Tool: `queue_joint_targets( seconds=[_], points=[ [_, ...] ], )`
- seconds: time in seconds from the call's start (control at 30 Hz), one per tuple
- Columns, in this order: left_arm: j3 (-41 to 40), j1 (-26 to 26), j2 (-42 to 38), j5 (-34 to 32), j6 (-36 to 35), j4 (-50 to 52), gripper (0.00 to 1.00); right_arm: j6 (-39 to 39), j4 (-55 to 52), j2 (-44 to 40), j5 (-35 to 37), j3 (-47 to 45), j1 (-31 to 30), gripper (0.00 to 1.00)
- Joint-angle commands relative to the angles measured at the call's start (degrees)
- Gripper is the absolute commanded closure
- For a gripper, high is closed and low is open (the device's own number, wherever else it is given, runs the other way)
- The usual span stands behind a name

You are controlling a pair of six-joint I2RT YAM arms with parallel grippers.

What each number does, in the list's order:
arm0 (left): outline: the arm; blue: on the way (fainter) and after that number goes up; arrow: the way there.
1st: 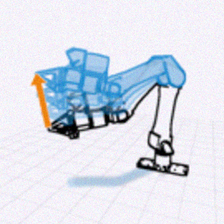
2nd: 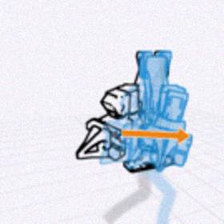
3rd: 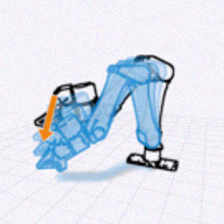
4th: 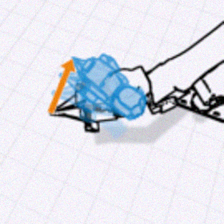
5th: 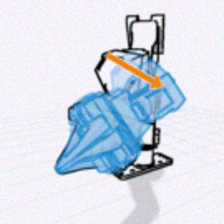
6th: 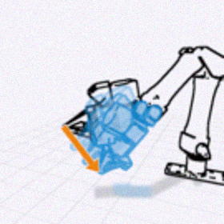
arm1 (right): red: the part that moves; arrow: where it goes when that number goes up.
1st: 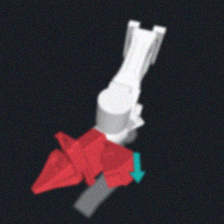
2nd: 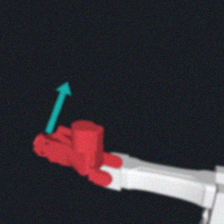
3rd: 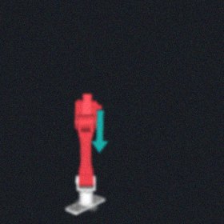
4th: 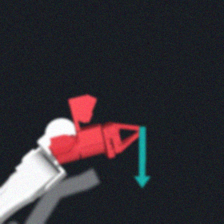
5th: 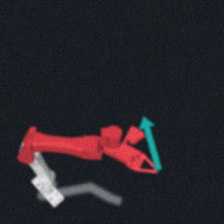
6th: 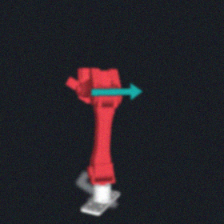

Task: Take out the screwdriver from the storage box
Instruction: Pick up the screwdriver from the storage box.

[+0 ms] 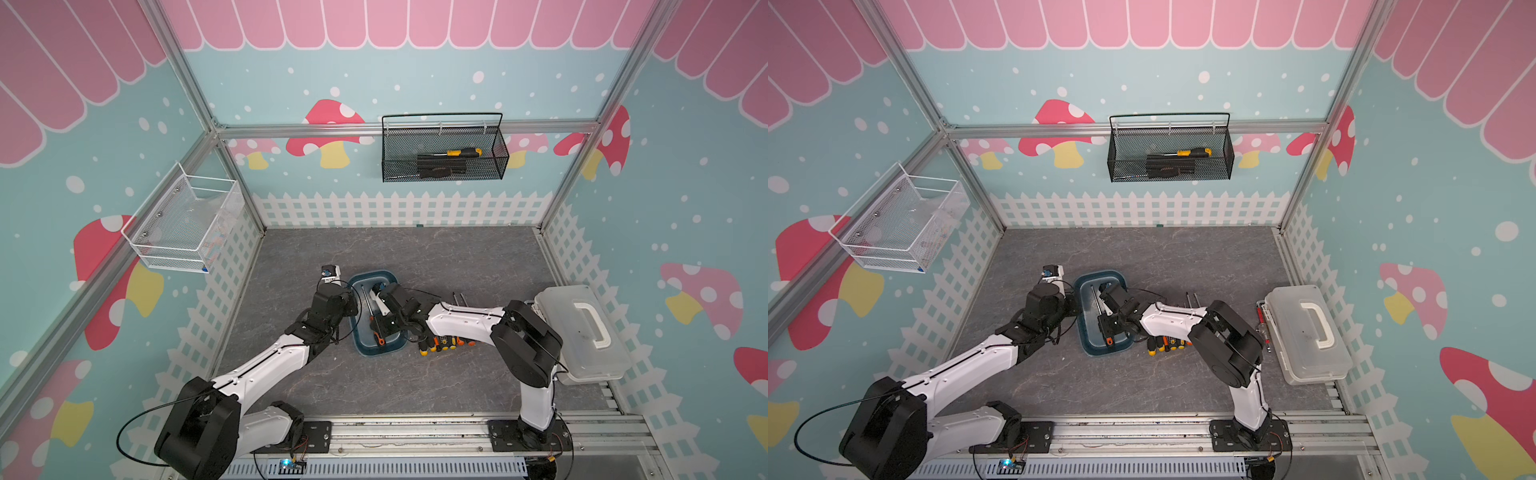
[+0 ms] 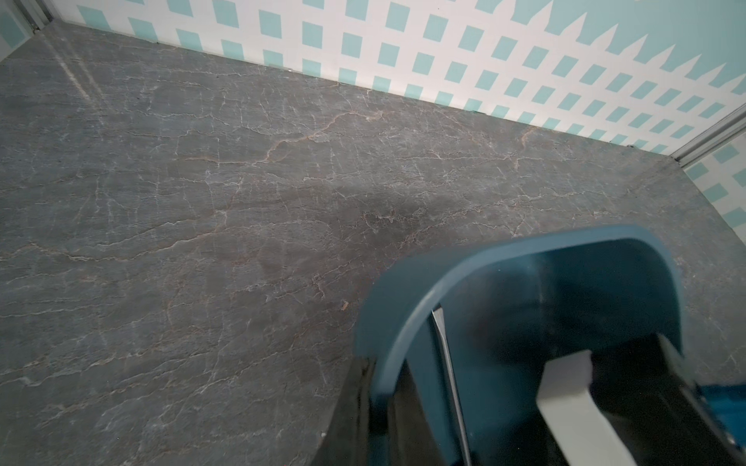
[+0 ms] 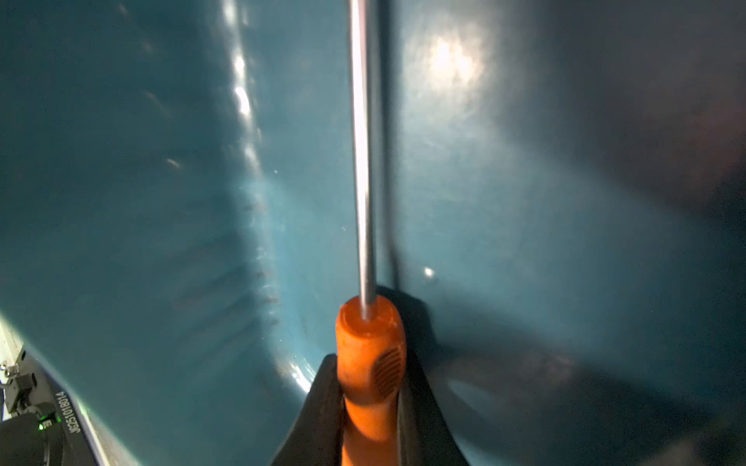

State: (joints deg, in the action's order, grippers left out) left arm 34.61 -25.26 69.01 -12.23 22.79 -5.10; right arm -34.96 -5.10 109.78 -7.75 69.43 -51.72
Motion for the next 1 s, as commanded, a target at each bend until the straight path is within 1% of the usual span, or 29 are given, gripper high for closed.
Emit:
queue_joint_targets(
  seconds=[0.0,0.3,0.47,0.67,0.77,0.87,0.97],
  points=[
    [-0.2,-0.5,-0.3,2.8,0.6,-0.9,1.0,0.8,4.4,-3.7,-0.2,-2.8,0.7,1.0],
    [-0.2,-0.5,-0.3,2.3,0.6,-0.5,1.0,-1.2,9.1,-7.3,-3.9,-5.4,0.7,1.0],
    [-0.2,-0.5,-0.3,2.2,0.4,-0.5,1.0,-1.3,7.0,-10.2,-3.7,-5.6,0.7,1.0],
    [-0.4,-0.5,0.2,2.4,0.5,-0.9,1.0,-0.7,3.3,-16.1,-2.0,-7.3,0.8,1.0],
    [-0.5,-0.5,0.4,2.5,0.5,-1.2,1.0,0.8,-0.8,-20.2,-0.6,-7.7,0.8,1.0],
    [-0.7,-0.5,0.5,2.5,0.4,-1.5,1.0,3.6,-7.0,-24.9,2.2,-7.8,1.2,1.0],
    [-0.9,-0.5,0.7,2.7,0.4,-1.9,1.0,6.7,-14.4,-29.7,4.3,-7.8,3.3,1.0]
  ],
)
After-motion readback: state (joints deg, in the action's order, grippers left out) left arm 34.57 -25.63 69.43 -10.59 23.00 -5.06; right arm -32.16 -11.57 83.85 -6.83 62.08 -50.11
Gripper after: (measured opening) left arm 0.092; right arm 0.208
